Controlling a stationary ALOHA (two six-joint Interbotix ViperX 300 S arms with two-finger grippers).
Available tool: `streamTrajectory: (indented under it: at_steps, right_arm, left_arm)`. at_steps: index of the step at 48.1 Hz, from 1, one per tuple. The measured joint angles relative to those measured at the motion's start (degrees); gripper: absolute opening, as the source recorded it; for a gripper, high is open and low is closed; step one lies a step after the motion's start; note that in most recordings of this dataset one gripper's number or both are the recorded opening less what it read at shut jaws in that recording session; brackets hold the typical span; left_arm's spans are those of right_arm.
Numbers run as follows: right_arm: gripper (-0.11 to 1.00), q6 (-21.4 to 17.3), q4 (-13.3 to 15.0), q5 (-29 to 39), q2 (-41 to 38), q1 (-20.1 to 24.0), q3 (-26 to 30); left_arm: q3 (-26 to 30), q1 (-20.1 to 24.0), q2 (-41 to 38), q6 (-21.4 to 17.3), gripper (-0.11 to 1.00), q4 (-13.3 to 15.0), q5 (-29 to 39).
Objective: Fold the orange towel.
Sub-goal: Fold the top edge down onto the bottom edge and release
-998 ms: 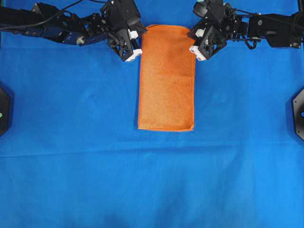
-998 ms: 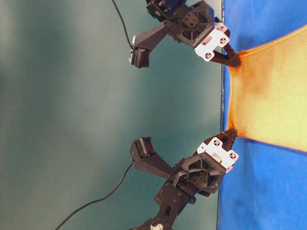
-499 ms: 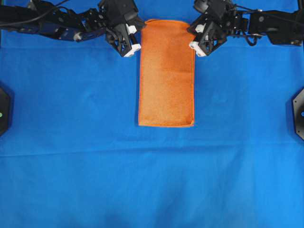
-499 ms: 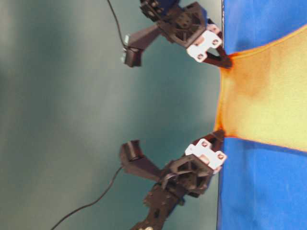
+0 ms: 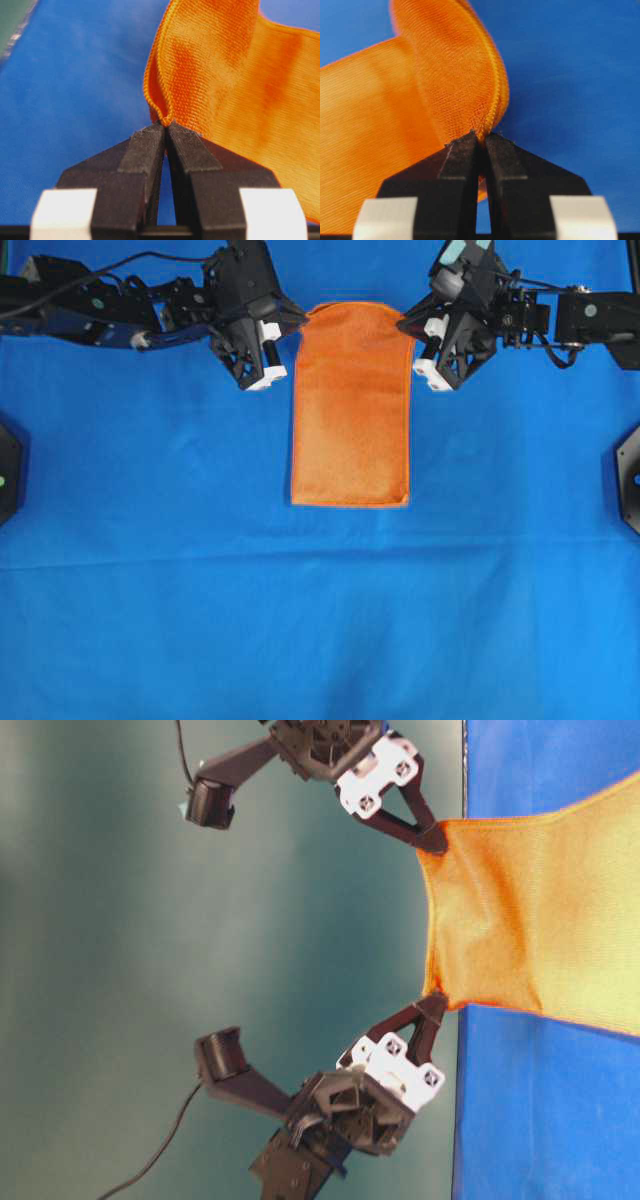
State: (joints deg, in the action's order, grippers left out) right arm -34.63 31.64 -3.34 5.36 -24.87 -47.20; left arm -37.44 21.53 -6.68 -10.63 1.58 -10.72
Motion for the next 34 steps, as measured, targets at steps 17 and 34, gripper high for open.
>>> streamTrajectory:
  at_steps: [17, 34]
  right_arm:
    - [0.02, -0.5, -3.9, 0.7, 1.9, 11.3, -3.7]
    - [0.02, -0.7, -8.1, 1.4, 1.8, 19.9, -5.4]
  left_arm:
    - [-5.4, -10.9, 2.6, 2.6, 0.01, 0.0, 1.8]
    - [-6.1, -20.7, 2.5, 4.1, 0.01, 0.0, 3.2]
